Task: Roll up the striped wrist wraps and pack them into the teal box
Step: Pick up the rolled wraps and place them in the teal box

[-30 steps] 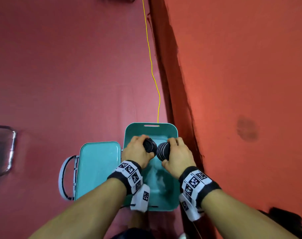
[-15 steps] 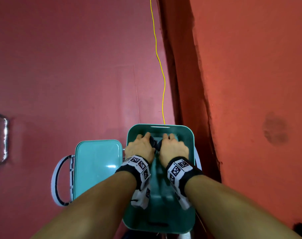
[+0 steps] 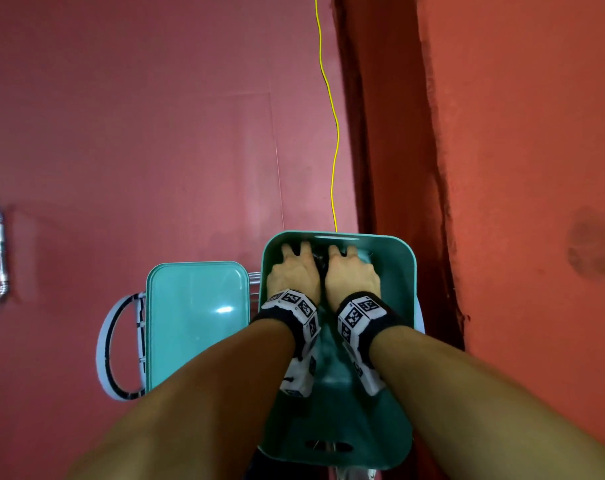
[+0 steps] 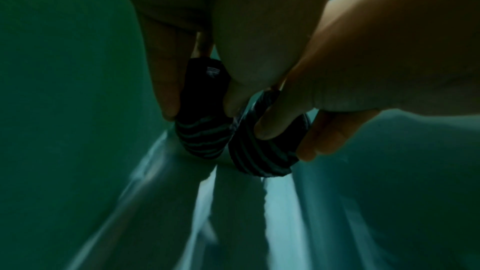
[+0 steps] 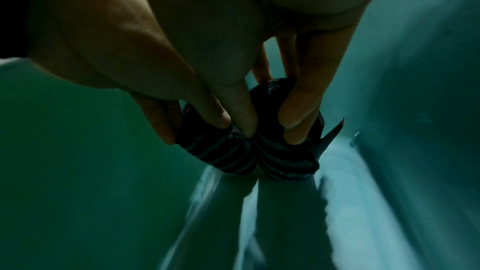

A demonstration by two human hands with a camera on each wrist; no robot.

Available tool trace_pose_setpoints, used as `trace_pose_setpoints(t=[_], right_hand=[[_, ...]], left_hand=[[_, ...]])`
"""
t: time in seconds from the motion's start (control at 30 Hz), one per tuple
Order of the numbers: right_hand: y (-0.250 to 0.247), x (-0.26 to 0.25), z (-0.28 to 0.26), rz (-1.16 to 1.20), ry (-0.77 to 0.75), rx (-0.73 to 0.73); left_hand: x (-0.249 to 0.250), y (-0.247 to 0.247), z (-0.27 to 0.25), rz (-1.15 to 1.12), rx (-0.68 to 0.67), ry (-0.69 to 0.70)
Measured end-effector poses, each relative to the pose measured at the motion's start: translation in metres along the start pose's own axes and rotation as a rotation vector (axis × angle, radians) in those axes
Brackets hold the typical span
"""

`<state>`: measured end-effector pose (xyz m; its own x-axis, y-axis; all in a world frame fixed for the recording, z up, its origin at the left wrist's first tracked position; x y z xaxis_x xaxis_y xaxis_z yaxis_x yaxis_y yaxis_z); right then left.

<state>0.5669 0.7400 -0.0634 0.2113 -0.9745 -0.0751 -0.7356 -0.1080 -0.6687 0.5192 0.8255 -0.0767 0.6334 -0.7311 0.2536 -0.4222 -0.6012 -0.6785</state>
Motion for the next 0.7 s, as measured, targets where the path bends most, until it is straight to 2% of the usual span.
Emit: trace_pose_setpoints(t=[0.43, 0.7], right_hand=[[0.018, -0.001, 0.014, -0.005, -0.013, 0.001], [-0.011, 0.001, -0.021, 0.001, -0.037, 0.050]], left_hand=[[-0.006, 0.009, 0.006, -0.002, -0.061, -0.047], [0.009, -0.017, -0.022, 0.046, 0.022, -0.019]])
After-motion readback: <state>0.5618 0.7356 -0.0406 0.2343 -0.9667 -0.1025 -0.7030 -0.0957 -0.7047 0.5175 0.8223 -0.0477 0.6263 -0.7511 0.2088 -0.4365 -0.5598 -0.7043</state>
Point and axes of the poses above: each hand's wrist, its own z-axis towards the middle knuckle, its own y-axis out of the palm, x = y × z, the point moved 7 cm from there along z, towards the middle knuckle, and after that the axes turned 6 degrees about y, right-handed, at the moved point
